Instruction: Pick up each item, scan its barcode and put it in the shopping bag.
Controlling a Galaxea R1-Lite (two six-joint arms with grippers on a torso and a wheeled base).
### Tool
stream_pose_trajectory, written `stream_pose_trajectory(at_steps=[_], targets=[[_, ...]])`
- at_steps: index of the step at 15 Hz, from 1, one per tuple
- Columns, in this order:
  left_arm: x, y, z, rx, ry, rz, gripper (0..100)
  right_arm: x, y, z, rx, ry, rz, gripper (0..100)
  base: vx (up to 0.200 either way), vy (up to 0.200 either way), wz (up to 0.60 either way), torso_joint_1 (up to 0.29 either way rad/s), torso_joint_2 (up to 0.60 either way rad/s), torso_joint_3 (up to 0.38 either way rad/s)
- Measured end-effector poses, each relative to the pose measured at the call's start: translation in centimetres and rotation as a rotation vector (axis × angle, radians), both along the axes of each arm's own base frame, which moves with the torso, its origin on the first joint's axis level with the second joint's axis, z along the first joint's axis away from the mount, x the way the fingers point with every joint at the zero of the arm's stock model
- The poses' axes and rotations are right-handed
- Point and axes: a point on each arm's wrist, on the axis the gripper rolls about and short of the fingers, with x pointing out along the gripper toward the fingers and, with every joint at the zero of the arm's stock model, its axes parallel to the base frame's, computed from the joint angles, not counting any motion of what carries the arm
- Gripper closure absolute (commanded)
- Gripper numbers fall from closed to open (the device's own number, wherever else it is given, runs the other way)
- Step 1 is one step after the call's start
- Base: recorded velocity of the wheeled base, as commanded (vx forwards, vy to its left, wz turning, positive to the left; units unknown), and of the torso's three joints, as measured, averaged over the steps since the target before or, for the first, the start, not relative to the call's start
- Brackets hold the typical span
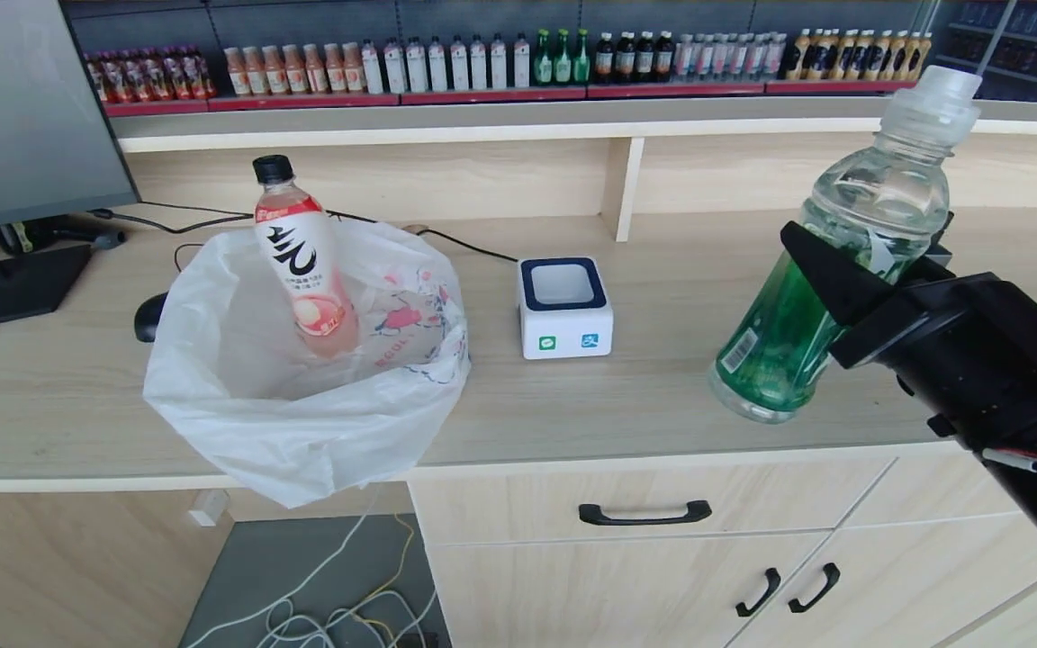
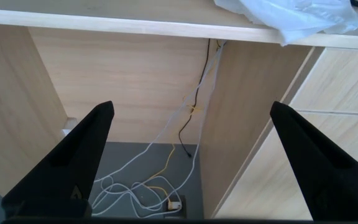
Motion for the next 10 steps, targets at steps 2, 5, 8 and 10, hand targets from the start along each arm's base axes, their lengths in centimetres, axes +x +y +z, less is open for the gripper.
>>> stream_pose_trajectory(at_steps=[2,5,8,10], targets=[[0.00,0.00,0.00,0.000,0.000,0.000,0,0.00,0.01,0.05,0.000,-0.003,-0.001,100,0.000,0.200,0.00,0.005,0.00,0.005],[0.00,0.00,0.00,0.001,0.000,0.000,0,0.00,0.00,0.04,-0.006,-0.005,-0.004,100,0.000,0.200,0.00,-0.001,0.00,0.004],[0.00,0.00,0.00,0.004,0.000,-0.001,0,0.05,0.04,0.14,-0.014,-0.007,-0.006,100,0.000,0.067,0.00,0.001,0.00,0.001],[0.00,0.00,0.00,0.006,0.000,-0.001,0,0.25,0.22,0.45,-0.014,-0.012,0.000,100,0.000,0.000,0.00,0.000,0.00,0.000]])
